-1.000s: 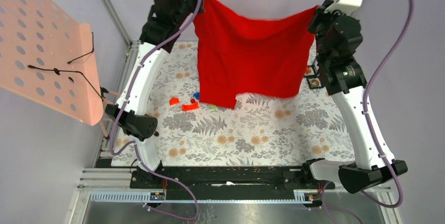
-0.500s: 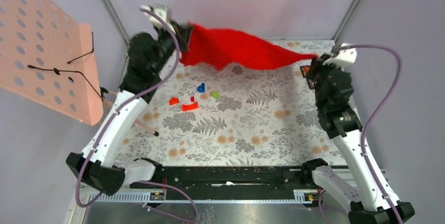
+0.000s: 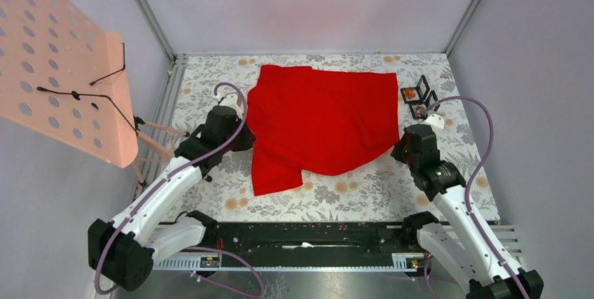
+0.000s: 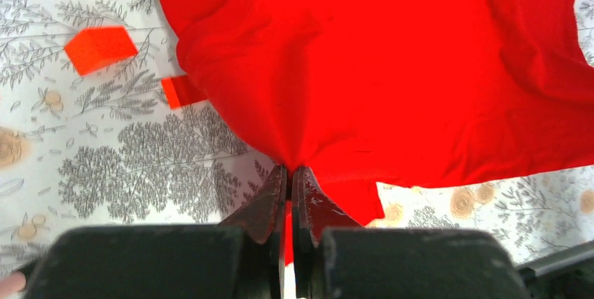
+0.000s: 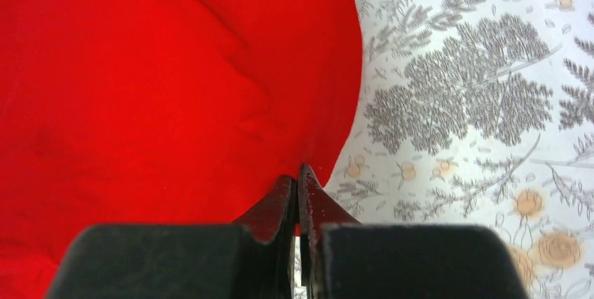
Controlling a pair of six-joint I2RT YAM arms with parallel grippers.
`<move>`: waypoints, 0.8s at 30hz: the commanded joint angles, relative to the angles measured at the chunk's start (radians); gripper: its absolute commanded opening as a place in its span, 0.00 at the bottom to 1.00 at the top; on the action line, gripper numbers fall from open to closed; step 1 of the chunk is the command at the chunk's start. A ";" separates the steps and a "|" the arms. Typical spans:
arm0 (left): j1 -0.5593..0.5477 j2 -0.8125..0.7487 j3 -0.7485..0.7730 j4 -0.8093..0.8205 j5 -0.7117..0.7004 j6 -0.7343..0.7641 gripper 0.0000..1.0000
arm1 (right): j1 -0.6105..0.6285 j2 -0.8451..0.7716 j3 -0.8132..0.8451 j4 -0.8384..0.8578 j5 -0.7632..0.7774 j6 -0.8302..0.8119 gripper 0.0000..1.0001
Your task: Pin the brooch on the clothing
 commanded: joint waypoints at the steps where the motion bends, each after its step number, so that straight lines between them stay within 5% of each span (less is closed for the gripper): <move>1: 0.001 -0.064 0.054 -0.164 0.029 -0.087 0.00 | -0.003 -0.059 0.057 -0.170 0.056 0.149 0.00; 11: -0.046 -0.055 0.042 -0.396 0.169 -0.078 0.00 | -0.002 -0.161 0.052 -0.382 0.073 0.259 0.01; 14: -0.060 -0.101 0.017 -0.415 0.251 -0.088 0.14 | -0.003 -0.198 0.056 -0.441 0.081 0.284 0.08; 18: -0.060 -0.123 0.044 -0.406 0.275 -0.082 0.68 | -0.002 -0.234 0.071 -0.466 0.090 0.282 0.44; 21: -0.060 -0.094 0.103 -0.372 0.197 -0.069 0.81 | -0.003 -0.243 0.088 -0.422 0.099 0.243 0.74; 24: -0.055 -0.021 0.149 -0.302 0.166 -0.054 0.86 | -0.003 -0.221 0.105 -0.322 0.068 0.168 0.85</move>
